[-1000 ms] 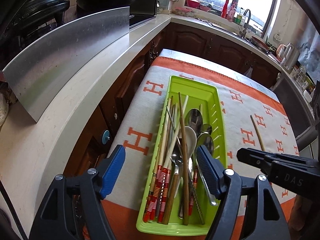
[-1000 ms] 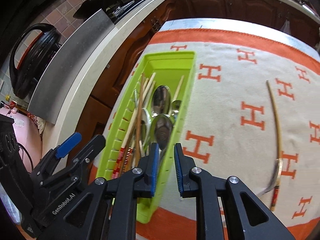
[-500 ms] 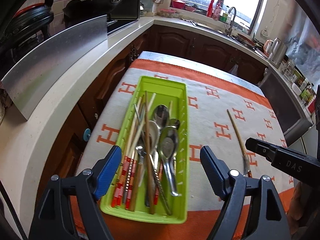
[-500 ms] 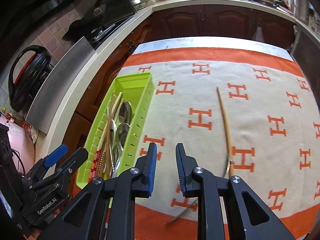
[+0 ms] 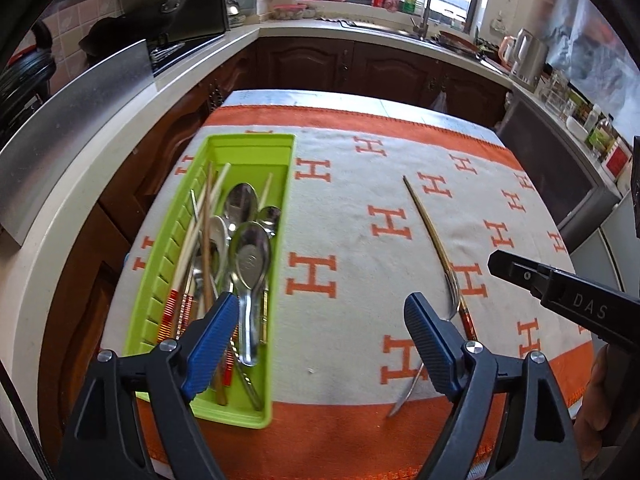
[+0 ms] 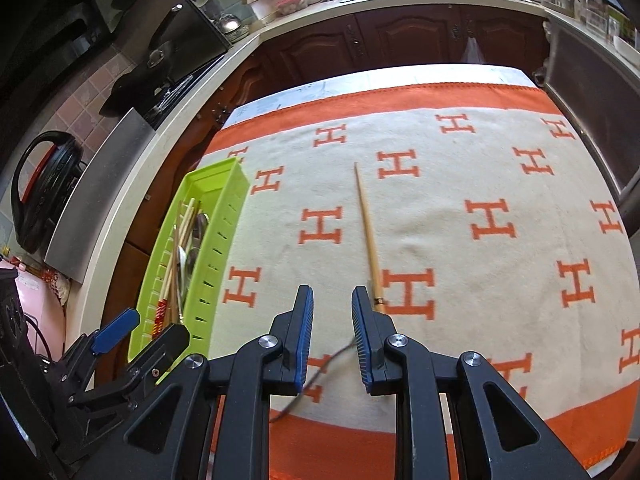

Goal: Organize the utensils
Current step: 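Move both tools back toward the last chopstick and fork, then grasp the steel fork with the left tool while the right tool grasps the wooden chopstick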

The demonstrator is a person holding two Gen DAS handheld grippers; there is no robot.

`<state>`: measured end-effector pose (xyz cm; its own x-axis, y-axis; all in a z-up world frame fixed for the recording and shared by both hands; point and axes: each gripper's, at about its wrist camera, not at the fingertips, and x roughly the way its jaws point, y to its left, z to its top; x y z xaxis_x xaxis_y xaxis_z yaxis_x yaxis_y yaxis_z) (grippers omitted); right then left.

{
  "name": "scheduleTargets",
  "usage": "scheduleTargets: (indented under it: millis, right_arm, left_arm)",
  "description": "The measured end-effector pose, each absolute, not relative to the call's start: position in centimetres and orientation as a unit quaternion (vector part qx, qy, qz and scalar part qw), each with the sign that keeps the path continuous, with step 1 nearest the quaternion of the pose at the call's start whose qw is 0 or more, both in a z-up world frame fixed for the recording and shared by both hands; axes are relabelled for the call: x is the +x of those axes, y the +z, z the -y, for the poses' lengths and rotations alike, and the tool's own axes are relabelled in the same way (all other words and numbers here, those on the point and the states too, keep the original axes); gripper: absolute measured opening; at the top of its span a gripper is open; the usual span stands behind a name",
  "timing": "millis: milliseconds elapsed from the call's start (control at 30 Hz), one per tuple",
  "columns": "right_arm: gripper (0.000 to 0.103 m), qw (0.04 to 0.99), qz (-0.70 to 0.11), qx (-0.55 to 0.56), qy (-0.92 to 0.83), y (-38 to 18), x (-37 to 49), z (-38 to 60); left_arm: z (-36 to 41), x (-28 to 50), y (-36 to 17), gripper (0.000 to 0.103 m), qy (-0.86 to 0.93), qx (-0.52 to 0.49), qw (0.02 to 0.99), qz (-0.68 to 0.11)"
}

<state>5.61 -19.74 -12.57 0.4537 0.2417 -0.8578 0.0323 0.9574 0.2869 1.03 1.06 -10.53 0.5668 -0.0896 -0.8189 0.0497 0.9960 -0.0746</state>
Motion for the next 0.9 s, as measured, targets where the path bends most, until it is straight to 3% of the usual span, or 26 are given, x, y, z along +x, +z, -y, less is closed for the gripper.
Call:
scheduleTargets:
  millis: [367, 800, 900]
  right_arm:
    - [0.02, 0.818, -0.551, 0.157, 0.056, -17.2, 4.6, 22.6]
    - [0.02, 0.813, -0.55, 0.181, 0.063, -18.3, 4.6, 24.9]
    - [0.02, 0.812, -0.551, 0.184, 0.062, -18.5, 4.6, 25.5]
  left_arm:
    - [1.5, 1.6, -13.2, 0.083, -0.065, -0.016, 0.859, -0.507]
    - [6.7, 2.7, -16.7, 0.083, -0.133, -0.003, 0.826, -0.547]
    - [8.0, 3.0, -17.4, 0.074, -0.145, 0.007, 0.825, -0.546]
